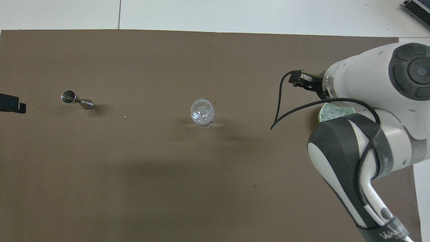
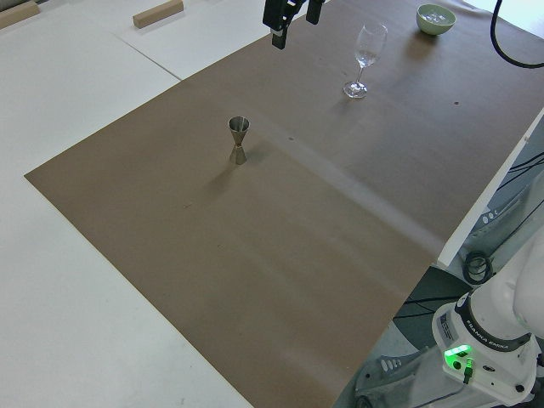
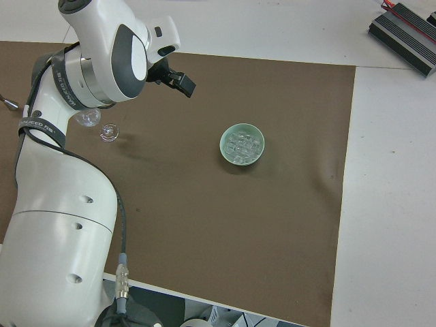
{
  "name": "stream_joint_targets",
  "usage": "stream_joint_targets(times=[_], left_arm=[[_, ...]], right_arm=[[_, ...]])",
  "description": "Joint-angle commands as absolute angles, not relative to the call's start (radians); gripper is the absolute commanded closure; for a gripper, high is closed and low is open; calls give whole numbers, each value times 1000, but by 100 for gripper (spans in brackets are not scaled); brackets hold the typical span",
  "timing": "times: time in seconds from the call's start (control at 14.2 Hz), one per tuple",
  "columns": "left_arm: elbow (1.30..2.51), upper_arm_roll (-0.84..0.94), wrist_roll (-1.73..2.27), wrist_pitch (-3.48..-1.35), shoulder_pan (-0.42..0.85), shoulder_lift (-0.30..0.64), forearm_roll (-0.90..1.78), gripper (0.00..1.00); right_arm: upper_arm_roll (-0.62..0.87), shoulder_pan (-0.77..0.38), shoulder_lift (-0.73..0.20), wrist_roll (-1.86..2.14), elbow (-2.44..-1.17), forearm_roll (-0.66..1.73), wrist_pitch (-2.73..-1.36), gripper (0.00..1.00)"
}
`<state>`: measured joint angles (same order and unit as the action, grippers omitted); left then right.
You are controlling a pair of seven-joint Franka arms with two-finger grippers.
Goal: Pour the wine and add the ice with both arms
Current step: 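Lower the bowl, open the right gripper and withdraw it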
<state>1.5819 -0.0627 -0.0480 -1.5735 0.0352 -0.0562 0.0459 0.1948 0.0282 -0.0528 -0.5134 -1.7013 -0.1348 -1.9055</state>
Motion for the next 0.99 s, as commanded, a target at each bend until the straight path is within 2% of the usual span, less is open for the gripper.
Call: stream_joint_targets(times=[0.0,0.28,0.64,0.92], left_arm=[[1612,-77,-48,-1589,52,-83,29,0],[1614,-77,-48,-1589,46,-83,29,0],[1614,-78,-48,-1582,44,-84,29,0],[1614,-78,-48,-1582,44,-83,29,0]], right_arm=[[121,14,-15,-390,-1695,-74,-1838,0],[45,14,-12,-240,-1611,-71,-1700,0],[11,18,41,-169,-1631,-69,-1589,0],[9,15,31,-176,-1631,-42,-1663,0]])
